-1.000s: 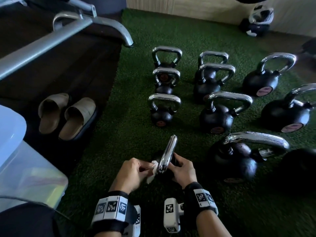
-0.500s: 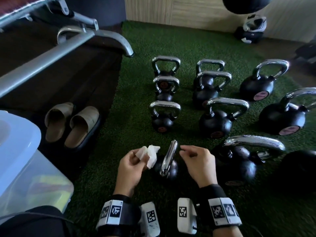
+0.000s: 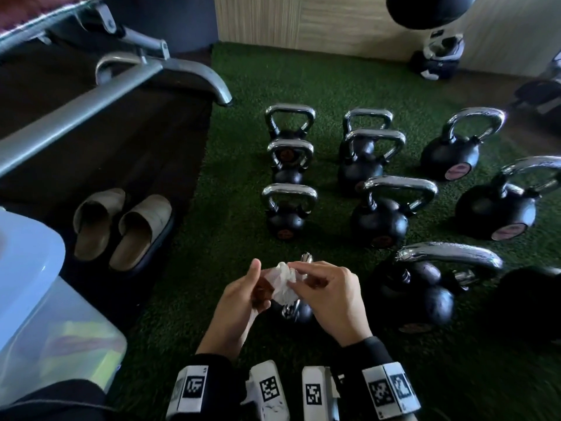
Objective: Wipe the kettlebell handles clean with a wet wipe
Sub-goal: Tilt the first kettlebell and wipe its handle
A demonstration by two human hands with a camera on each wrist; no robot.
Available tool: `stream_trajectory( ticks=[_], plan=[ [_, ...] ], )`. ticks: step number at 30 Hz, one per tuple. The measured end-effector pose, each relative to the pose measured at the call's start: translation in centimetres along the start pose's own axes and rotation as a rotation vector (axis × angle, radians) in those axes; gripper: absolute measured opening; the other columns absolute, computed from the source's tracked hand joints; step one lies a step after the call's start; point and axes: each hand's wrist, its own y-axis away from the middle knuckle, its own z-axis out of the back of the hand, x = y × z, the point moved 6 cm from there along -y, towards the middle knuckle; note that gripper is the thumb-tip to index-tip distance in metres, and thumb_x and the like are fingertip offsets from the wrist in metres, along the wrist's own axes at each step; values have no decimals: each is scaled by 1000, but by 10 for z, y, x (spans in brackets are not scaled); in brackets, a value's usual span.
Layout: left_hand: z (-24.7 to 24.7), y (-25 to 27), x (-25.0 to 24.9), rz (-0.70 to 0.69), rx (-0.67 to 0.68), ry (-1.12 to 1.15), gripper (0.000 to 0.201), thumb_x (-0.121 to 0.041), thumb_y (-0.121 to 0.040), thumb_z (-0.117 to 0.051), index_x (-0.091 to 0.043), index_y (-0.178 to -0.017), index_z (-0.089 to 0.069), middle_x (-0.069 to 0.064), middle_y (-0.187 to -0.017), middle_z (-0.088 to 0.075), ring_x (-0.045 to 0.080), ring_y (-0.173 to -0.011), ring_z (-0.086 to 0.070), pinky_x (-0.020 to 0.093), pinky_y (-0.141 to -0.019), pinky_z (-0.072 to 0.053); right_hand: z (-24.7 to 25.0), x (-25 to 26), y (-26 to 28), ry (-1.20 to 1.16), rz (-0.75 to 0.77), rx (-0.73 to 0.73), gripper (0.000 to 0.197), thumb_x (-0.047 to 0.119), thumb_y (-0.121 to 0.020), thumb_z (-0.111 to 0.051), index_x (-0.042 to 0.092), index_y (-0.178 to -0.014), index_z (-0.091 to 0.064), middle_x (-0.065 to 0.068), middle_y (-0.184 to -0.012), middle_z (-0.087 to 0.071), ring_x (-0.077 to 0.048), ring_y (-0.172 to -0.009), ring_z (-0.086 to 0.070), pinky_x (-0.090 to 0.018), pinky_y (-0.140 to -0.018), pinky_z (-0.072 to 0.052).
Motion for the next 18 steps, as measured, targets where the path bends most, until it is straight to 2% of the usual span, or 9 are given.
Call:
stream_trajectory(
  ticks=[2,3,5,6,8,10,13,16,18],
  plan=[
    [10,-9,3,-64,-34,-172,29,-25,-107,-48,-27,-116,-75,3,-106,-77,11,-87,-64,28,-78,-45,10,-10,-3,28,-73,-52,18,20,-80,-87,32,-92,-84,17,-80,-77,4,-74,-72,-16,-68,-55],
    [17,-16,7,-91,-52,-308,33,-10,-102,-54,-33,-119,-71,4,-109,-74,11,-90,-63,26,-78,-46,16,-19,-5,27,-124,-82,16,20,-80,-85,32,-89,-83,18,-80,-78,4,-75,-72,-18,-70,-57],
    [27,-33,30,-70,62,-622,69,10,-84,-64,-41,-131,-56,0,-130,-62,12,-113,-60,23,-89,-48,29,-40,-9,46,-216,-151,15,19,-81,-84,33,-82,-82,23,-76,-76,4,-74,-72,-19,-71,-57],
    [28,-43,46,-32,169,-772,87,9,-76,-71,-44,-140,-45,-4,-142,-52,10,-126,-53,23,-101,-45,34,-50,-10,73,-266,-180,13,20,-81,-84,33,-80,-81,23,-73,-75,3,-74,-71,-18,-70,-56],
    [20,-56,76,12,390,-951,120,-8,-60,-88,-46,-154,-22,-11,-157,-36,4,-143,-36,26,-120,-31,37,-69,-11,138,-362,-188,5,24,-83,-81,29,-82,-82,17,-70,-74,0,-75,-70,-13,-67,-51],
    [9,-66,91,-4,430,-995,139,-34,-50,-95,-40,-160,-11,-14,-163,-27,4,-150,-27,34,-126,-25,31,-85,-12,200,-421,-152,5,28,-86,-77,26,-86,-82,14,-73,-73,-3,-77,-68,-6,-61,-41],
    [-2,-72,90,-121,270,-1147,135,-71,-48,-81,-36,-160,-15,-18,-165,-15,7,-152,-16,46,-127,-18,16,-107,-15,203,-496,-124,9,28,-88,-76,24,-95,-81,13,-80,-72,-8,-85,-70,-2,-59,-36],
    [0,-74,90,-262,230,-1184,123,-79,-55,-77,-29,-156,-27,-11,-159,-32,11,-146,-35,42,-122,-32,-2,-118,-21,156,-497,-76,13,26,-90,-76,22,-101,-81,12,-81,-71,-2,-78,-65,0,-55,-41],
    [3,-77,92,-292,239,-1187,120,-78,-57,-78,-28,-155,-29,-11,-156,-36,10,-143,-40,37,-120,-35,-11,-122,-23,137,-483,-64,14,24,-91,-76,21,-104,-81,10,-84,-72,-3,-78,-65,1,-57,-43]
  ],
)
